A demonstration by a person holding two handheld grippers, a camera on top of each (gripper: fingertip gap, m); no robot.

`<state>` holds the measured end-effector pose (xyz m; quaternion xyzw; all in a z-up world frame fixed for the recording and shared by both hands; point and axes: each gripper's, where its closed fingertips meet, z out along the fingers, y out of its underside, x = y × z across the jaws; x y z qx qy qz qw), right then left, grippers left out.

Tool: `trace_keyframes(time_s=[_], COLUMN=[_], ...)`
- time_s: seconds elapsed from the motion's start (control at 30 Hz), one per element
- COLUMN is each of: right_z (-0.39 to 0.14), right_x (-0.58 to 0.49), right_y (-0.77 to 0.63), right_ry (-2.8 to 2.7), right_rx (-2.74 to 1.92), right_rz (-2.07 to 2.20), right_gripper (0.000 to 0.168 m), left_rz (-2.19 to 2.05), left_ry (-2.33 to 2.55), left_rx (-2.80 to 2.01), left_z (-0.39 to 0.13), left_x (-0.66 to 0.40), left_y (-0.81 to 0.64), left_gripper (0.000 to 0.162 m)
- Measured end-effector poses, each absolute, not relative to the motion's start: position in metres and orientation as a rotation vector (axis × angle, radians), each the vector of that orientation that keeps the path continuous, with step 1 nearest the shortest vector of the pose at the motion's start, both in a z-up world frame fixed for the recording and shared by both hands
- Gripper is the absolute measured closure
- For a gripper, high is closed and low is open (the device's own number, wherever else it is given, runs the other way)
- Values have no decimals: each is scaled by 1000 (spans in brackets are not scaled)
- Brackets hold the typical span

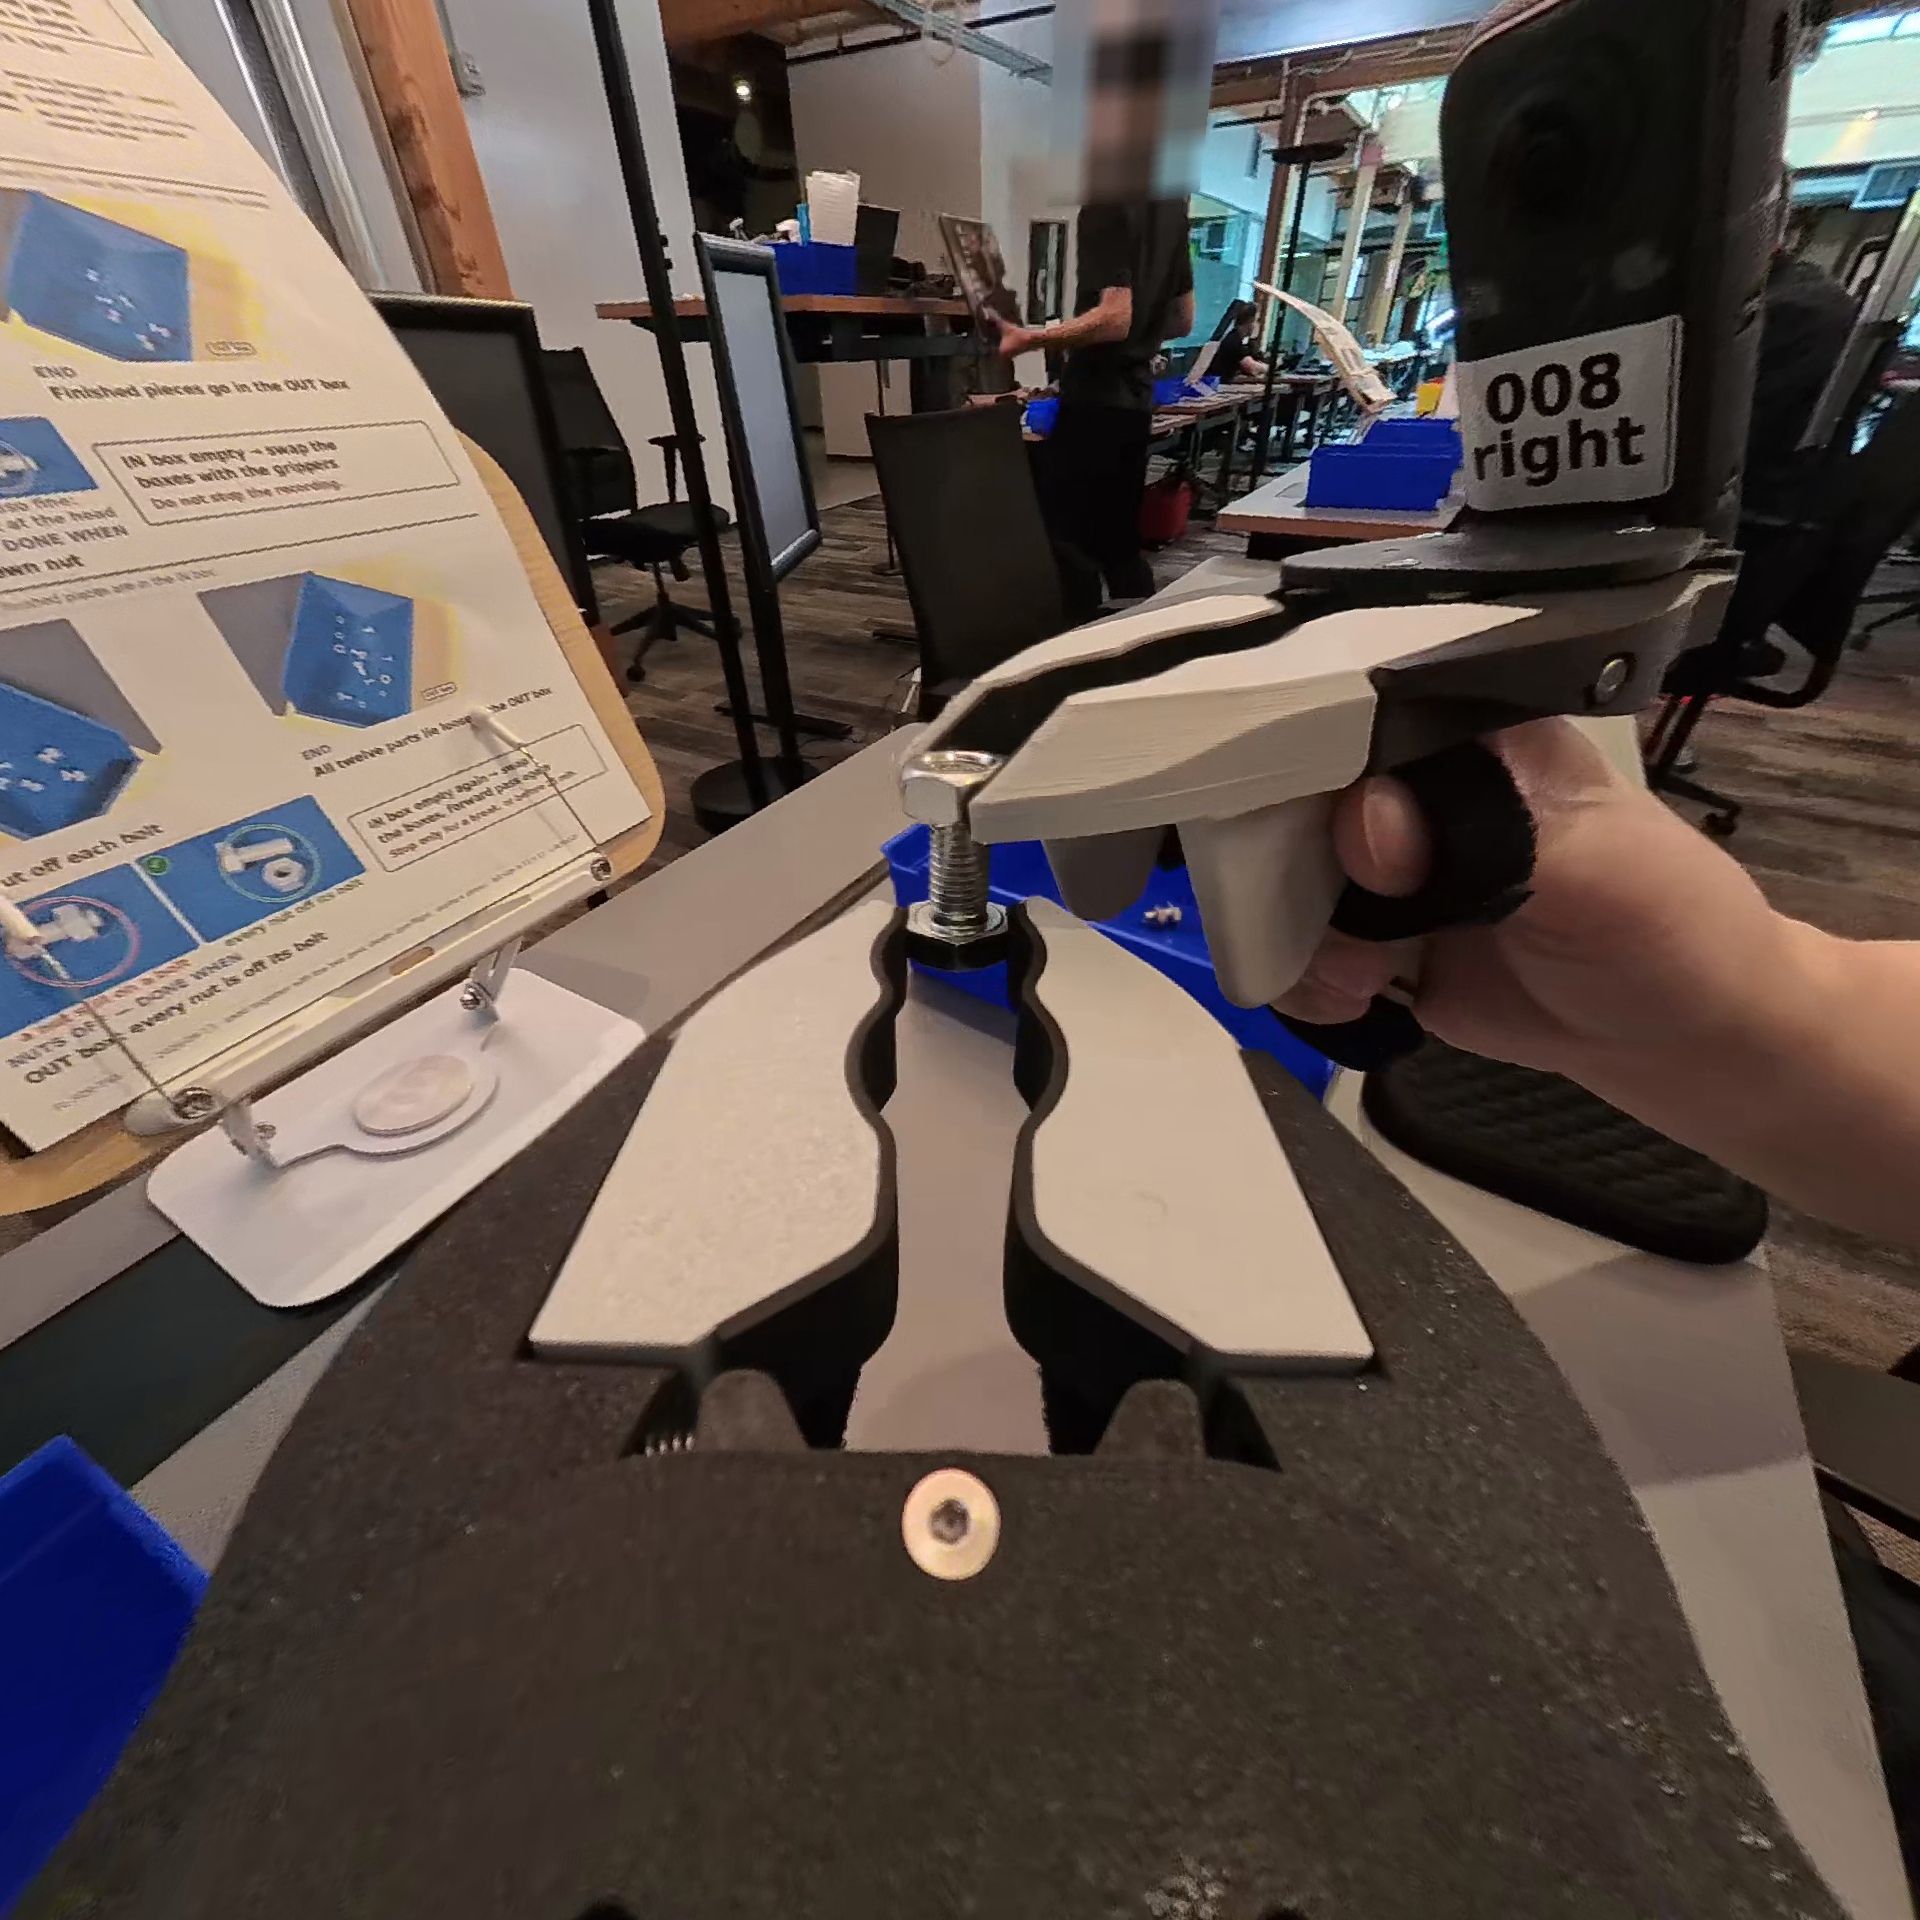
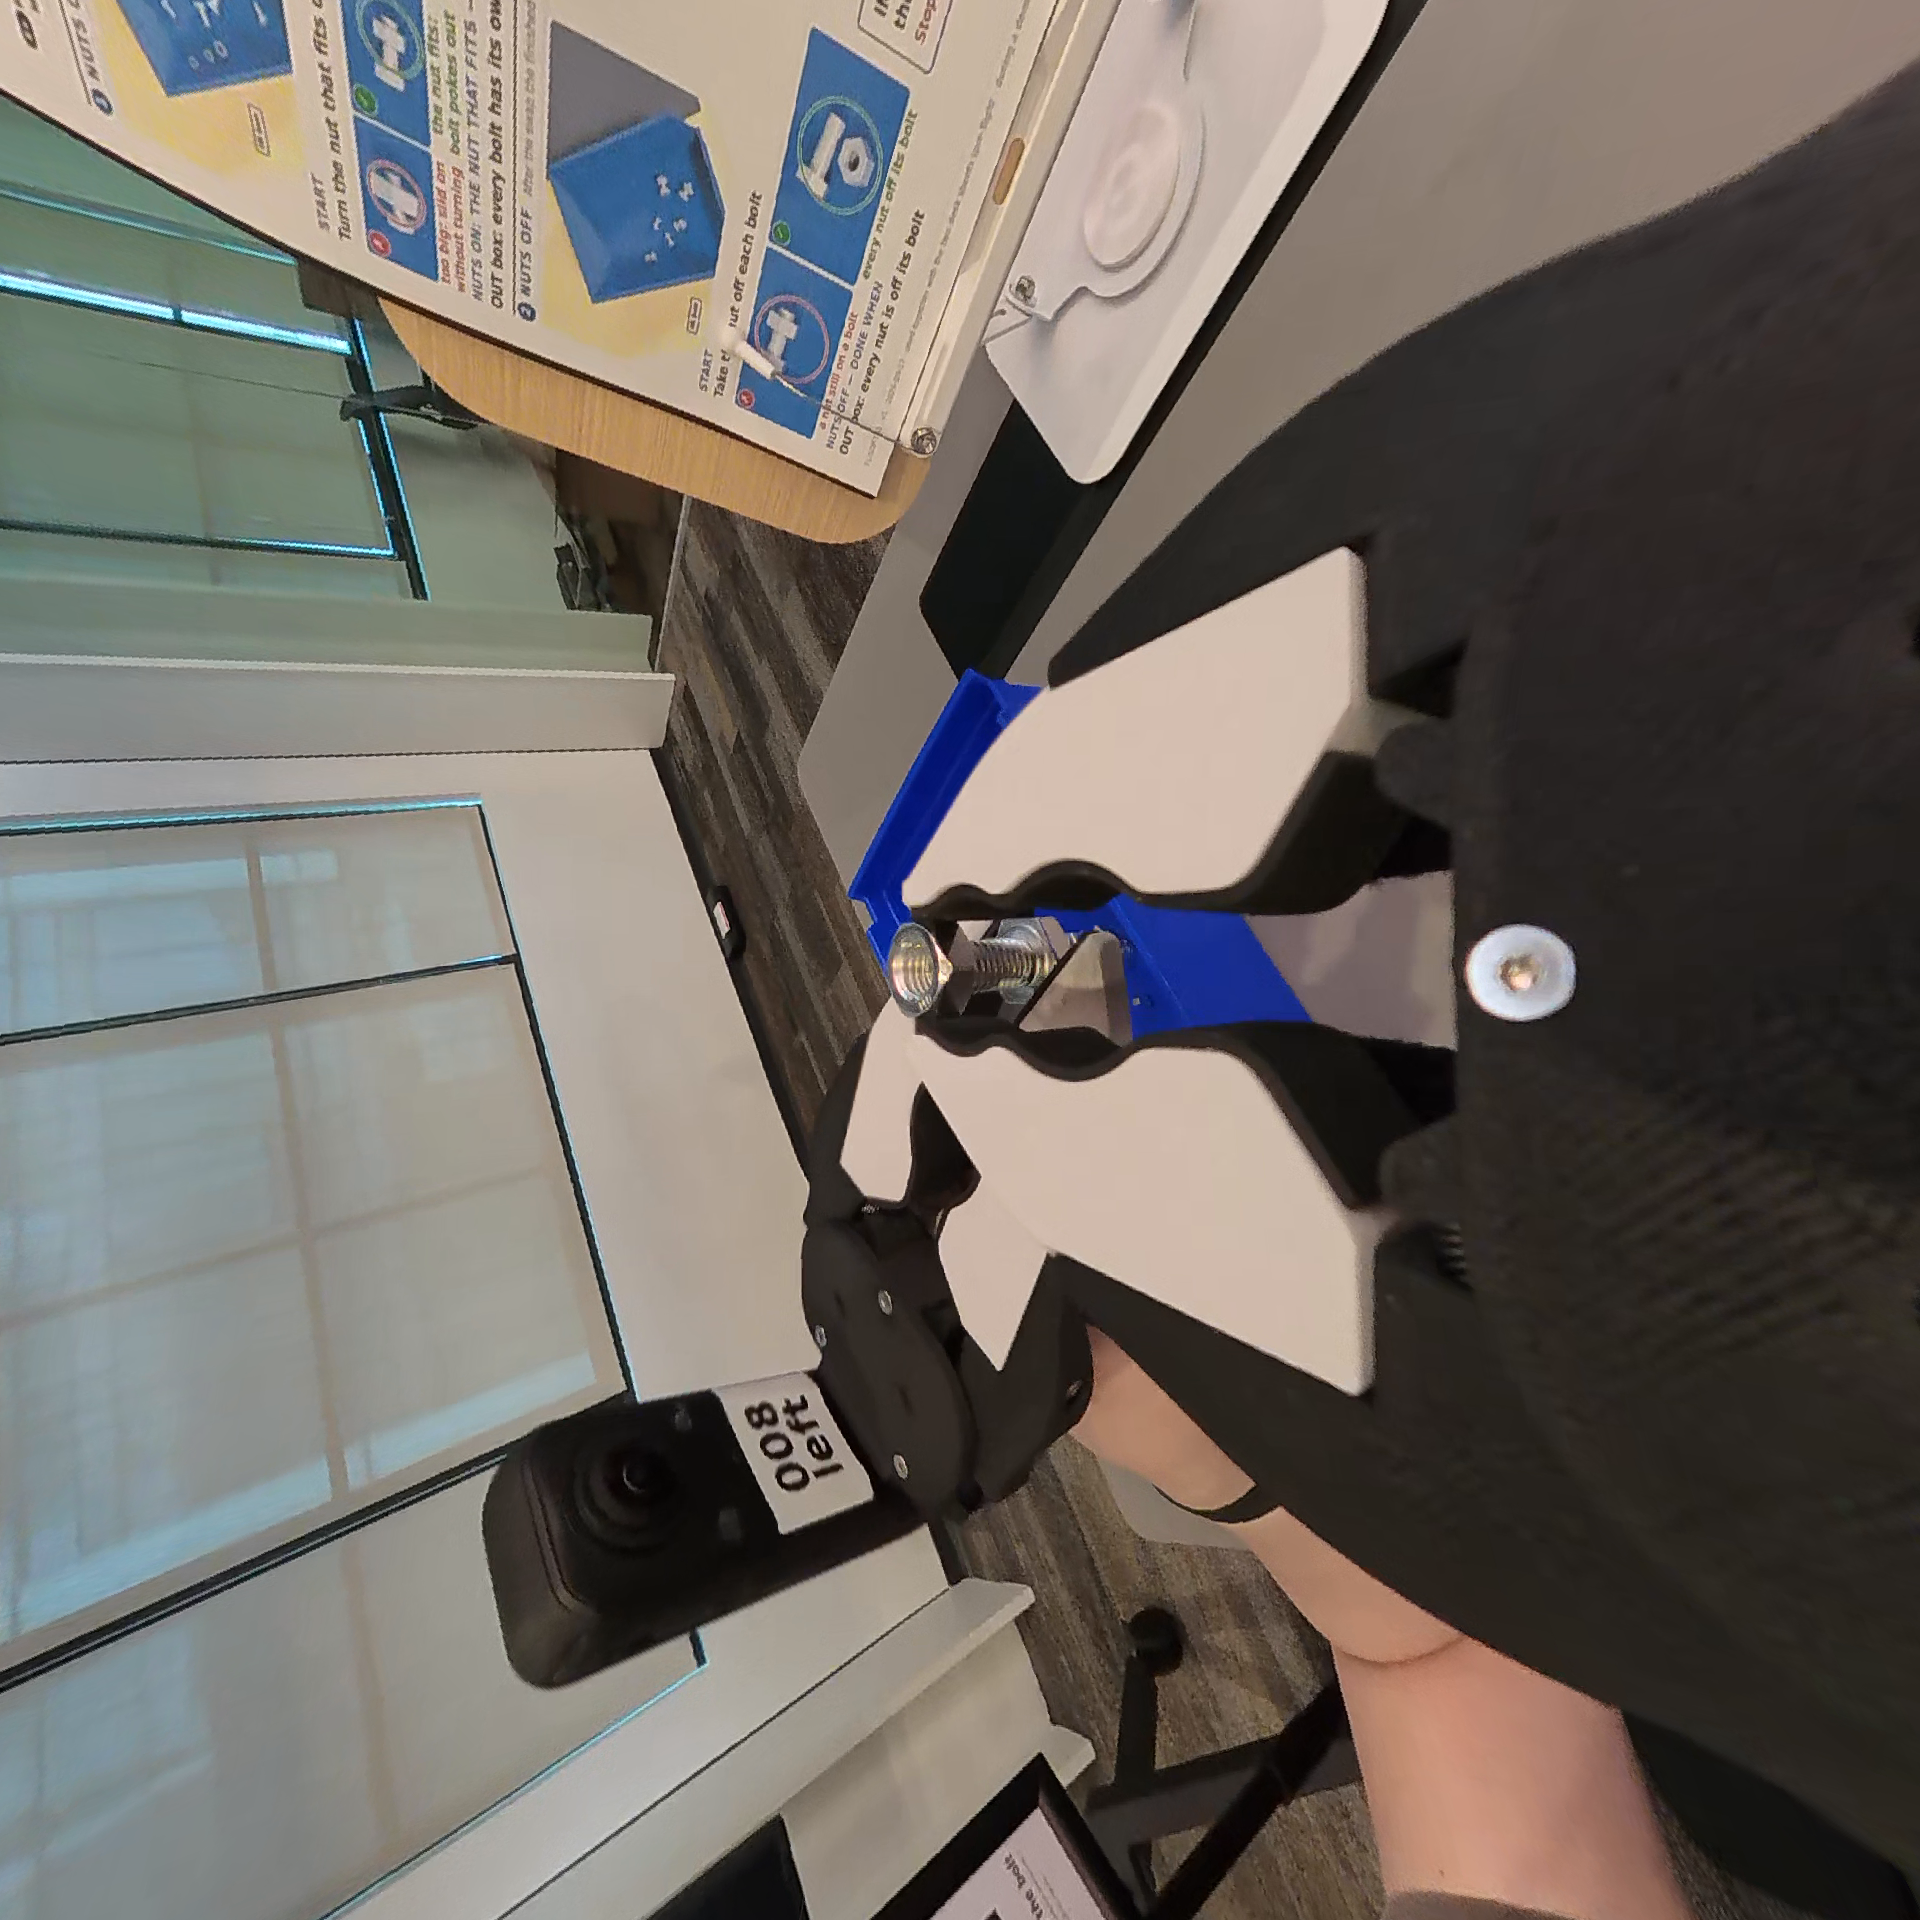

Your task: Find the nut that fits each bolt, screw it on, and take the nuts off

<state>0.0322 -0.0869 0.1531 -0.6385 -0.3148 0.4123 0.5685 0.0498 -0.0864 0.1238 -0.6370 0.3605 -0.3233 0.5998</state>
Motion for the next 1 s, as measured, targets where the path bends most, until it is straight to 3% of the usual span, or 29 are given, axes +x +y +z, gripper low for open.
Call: trace_keyframes(time_s=[1.0], right_z=[155], right_x=[32], right_y=[-93], right_ry=[-832], right_rx=[-1491], right_rz=[855], right_gripper=[150], left_rz=[-758], left_ry=[866], left_rx=[-1465], left_z=[125], left_x=[52], left_y=[-92], left_gripper=[144])
